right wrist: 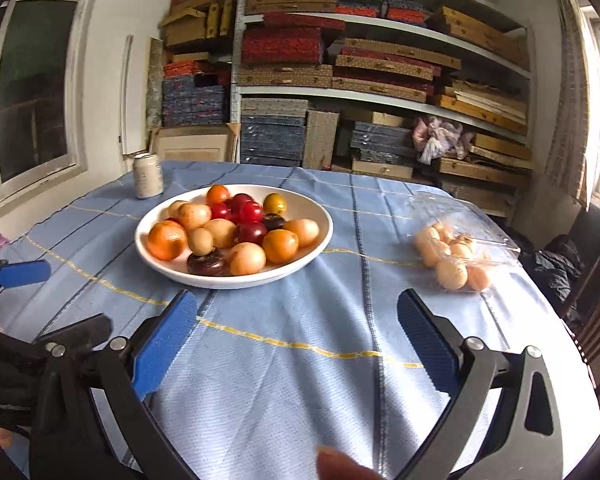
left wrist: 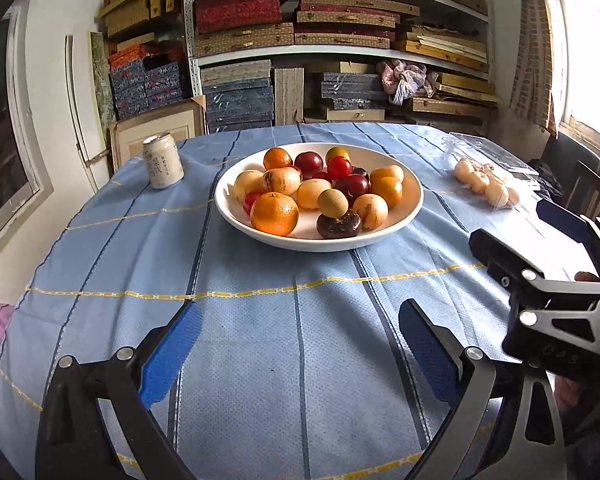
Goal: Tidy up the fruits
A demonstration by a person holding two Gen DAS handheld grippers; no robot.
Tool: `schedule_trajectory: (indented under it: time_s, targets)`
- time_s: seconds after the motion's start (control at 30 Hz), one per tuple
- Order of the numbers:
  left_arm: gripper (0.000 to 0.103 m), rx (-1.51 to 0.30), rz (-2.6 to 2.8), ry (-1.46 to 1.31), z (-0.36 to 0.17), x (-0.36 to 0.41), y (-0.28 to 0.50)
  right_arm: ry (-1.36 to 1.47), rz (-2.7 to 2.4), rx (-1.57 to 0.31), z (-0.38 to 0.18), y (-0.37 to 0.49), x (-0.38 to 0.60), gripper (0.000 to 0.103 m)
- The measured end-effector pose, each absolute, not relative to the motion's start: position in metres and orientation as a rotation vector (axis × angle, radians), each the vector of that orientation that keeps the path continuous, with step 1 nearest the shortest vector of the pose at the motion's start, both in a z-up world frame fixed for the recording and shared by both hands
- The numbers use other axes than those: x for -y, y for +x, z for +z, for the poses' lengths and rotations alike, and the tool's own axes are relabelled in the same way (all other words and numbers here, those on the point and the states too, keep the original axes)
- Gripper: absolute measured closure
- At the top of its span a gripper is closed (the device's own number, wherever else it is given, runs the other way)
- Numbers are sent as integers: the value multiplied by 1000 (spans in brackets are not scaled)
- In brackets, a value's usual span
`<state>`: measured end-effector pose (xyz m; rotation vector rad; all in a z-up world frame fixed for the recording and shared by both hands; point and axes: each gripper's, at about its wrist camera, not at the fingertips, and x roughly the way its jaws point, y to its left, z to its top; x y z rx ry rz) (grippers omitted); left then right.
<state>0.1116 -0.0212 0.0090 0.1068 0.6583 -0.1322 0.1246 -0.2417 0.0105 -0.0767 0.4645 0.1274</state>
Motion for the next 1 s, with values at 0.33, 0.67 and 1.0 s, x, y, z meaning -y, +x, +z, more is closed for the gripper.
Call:
schedule_trajectory:
  time_s: [0.33,0.67,1.0]
  targets:
    - [4,-664,-143,97,10,21,110,-79,123,-468,11,123,240,4]
    - [4,-652,-132,96,11,20,108,-80,124,-466,10,123,239,4]
    - [4,-642,-128,100,12,20,106,-80,123,-466,10,123,239,4]
